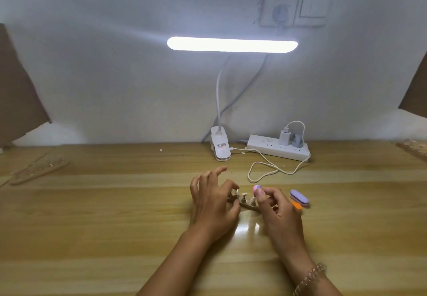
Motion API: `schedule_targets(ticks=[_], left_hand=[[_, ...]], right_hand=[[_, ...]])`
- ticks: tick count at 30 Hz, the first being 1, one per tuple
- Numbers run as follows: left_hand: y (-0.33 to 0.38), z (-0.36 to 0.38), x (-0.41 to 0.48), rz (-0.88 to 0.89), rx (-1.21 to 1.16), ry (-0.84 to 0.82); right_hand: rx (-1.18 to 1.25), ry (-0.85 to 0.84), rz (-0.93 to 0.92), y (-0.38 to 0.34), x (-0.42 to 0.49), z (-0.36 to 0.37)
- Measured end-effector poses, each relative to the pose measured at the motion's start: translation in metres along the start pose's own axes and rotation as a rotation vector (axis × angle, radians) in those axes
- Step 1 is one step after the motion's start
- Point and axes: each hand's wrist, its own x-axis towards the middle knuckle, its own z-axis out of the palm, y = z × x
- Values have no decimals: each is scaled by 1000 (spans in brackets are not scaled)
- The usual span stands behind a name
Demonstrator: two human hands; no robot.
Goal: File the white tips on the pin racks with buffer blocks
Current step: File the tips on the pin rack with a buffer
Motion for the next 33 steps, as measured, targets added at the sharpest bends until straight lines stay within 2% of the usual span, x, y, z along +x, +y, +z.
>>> schedule_targets(ticks=[8, 13, 16, 19, 22, 26, 29, 33], left_hand=[[7, -4, 0, 51, 72, 19], [12, -8, -1, 110, 114, 104], [10, -12, -9, 94, 11, 111], [0, -16, -22, -42, -226, -27], [-7, -18, -31, -68, -369, -99], [-7, -19, -33, -36, -404, -142], [-8, -19, -33, -42, -416, -151], [-10, -20, -32, -110, -501, -198]], right_hand=[[-3, -12, 12, 1, 0, 0], [-12, -30, 31, 2, -1, -1], [4, -17, -14, -2, -3, -4], [-30, -44, -76, -6, -7, -4], [-97, -102, -158, -8, -12, -2], [-282, -148, -236, -7, -15, -2], [-306, -102, -199, -6, -13, -2], [-331, -187, -219, -5, -15, 0]])
